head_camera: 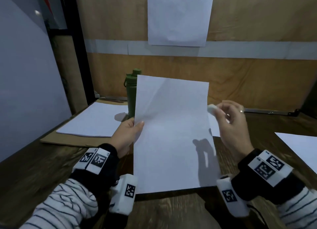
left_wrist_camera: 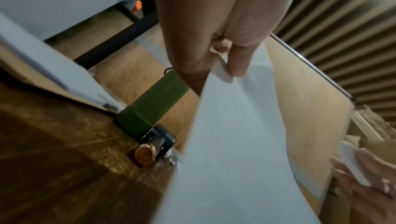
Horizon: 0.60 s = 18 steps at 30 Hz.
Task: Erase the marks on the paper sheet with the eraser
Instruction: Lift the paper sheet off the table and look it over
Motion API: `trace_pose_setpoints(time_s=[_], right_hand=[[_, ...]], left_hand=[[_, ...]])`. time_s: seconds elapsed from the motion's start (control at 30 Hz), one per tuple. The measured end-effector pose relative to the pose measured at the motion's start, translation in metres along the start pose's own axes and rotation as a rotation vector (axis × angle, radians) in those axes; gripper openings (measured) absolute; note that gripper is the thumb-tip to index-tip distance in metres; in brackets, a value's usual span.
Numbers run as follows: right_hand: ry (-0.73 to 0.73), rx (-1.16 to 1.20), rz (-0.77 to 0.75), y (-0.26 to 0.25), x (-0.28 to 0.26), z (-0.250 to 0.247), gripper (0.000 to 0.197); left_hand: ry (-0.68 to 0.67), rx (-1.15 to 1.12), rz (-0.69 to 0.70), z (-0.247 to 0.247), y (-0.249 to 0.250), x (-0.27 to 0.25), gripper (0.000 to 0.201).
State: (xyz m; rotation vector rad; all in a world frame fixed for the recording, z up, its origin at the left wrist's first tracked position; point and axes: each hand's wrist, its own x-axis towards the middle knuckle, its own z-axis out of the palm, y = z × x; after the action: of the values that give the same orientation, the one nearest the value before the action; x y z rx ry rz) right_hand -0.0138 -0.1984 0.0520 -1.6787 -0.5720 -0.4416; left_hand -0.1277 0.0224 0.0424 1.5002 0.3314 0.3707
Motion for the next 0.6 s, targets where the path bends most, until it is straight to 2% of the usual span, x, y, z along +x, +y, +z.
trace_pose_setpoints(time_s=[0.03,0.1,0.2,0.23,0.3,0.37,0.47,0.53,0.6], right_hand=[[-0.029,0.039,-0.047,-0.005,0.001,0.001,0.016],[-0.231,0.079,-0.096,-0.013,-0.001,0.007,0.013],[-0.503,-0.124,-0.142,-0.016,-0.005,0.022,0.005],[-0.555,-0.163,-0.160,-0.019,-0.008,0.027,0.009],[-0.691,-0.195,-0.187,-0.021,-0.021,0.038,0.029],[-0.925,-0.344,-0.304,-0.021,-0.042,0.044,0.033],[-1.262,-0.695,-0.572,-0.019,-0.068,0.045,0.038],[-1.314,-0.787,-0.606,-0.021,-0.072,0.040,0.035],[-1.288,-0.789,-0.539,-0.022,-0.066,0.036,0.032]], left_hand=[[-0.009,-0.053,-0.028,-0.001,-0.003,0.002,0.023],[-0.021,-0.146,-0.059,0.000,-0.007,0.004,0.025],[-0.052,-0.251,-0.063,0.005,-0.010,0.005,0.027],[-0.060,-0.277,-0.065,0.008,-0.010,0.005,0.027],[-0.065,-0.312,-0.061,0.015,-0.009,0.005,0.028],[-0.067,-0.337,-0.054,0.020,-0.008,0.006,0.031],[-0.050,-0.340,-0.048,0.022,-0.008,0.006,0.032],[-0.018,-0.350,-0.022,0.020,-0.008,0.007,0.031],[0.010,-0.367,0.004,0.016,-0.008,0.007,0.030]])
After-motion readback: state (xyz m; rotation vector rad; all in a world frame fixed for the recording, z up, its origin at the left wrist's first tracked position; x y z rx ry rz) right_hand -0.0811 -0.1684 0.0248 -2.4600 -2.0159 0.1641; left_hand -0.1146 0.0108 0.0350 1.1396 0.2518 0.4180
